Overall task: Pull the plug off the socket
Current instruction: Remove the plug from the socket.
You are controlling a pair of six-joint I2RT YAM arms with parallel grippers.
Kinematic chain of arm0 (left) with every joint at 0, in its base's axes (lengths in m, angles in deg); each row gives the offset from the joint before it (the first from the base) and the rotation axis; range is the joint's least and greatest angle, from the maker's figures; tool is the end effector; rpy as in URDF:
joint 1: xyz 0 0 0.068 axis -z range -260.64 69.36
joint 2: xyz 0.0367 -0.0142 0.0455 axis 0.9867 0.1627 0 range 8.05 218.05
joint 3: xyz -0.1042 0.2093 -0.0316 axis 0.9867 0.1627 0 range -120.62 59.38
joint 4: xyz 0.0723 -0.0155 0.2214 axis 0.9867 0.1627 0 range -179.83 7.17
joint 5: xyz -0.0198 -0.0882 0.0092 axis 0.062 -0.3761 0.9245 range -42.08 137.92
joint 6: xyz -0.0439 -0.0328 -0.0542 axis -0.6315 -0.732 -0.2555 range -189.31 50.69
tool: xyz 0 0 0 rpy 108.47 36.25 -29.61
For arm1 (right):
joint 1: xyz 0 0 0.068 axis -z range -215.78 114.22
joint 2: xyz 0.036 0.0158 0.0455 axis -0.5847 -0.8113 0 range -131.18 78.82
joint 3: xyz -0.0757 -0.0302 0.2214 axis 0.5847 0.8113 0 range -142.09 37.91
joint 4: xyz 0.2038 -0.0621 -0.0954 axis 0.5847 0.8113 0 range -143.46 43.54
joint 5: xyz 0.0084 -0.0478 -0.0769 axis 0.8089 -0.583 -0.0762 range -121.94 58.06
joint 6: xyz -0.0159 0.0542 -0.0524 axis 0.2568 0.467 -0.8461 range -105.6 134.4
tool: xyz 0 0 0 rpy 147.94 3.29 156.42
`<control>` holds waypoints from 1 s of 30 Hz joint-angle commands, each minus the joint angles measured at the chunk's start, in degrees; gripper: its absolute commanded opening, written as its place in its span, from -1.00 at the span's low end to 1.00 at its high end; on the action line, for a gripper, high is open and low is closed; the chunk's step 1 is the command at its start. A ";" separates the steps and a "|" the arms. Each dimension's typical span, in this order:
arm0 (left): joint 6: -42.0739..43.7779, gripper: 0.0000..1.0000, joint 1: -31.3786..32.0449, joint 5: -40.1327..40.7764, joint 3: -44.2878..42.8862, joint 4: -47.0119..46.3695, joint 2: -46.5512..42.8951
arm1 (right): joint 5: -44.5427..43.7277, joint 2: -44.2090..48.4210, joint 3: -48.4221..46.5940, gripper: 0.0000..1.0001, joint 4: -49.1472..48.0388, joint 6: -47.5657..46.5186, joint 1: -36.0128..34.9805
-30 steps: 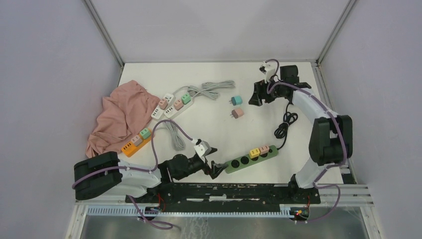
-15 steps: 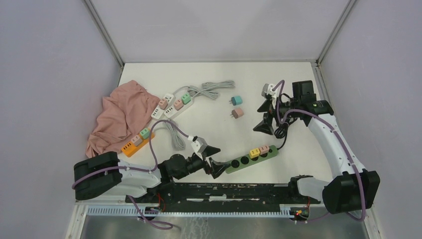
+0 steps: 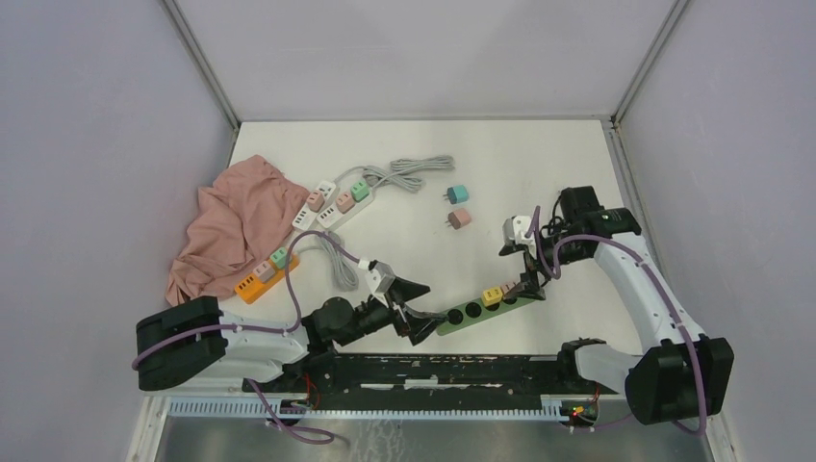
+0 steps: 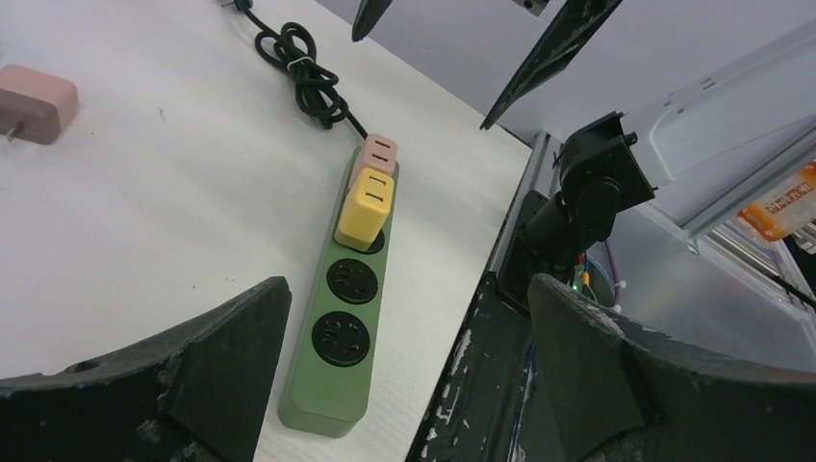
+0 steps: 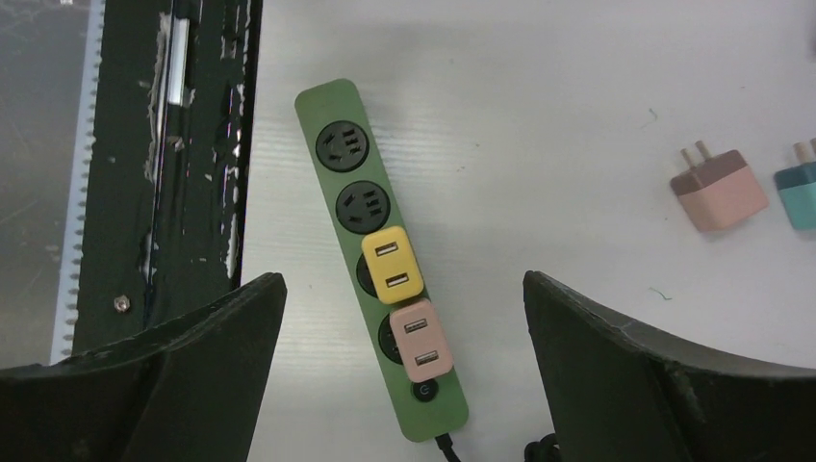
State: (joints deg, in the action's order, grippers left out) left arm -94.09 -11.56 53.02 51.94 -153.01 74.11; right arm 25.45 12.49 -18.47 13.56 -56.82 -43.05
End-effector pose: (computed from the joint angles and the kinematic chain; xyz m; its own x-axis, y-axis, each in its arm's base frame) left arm 0.0878 -0.2130 0.1786 -0.3510 -0.2510 -0.9021 0.8278 0.3671 -0.4242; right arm 0.1677 0.0771 0.2356 -0.0682 -0.5230 -0.8496 -0.9976 0.0476 0.0508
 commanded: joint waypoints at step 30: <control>16.70 0.91 -0.29 -5.79 -3.05 -1.18 5.94 | -23.44 -11.60 7.00 -0.41 -11.92 -8.35 -23.50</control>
State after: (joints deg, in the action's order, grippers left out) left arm -81.08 -11.56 48.61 50.87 -152.73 79.40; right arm 2.17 1.70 -11.52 1.34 -63.21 -64.60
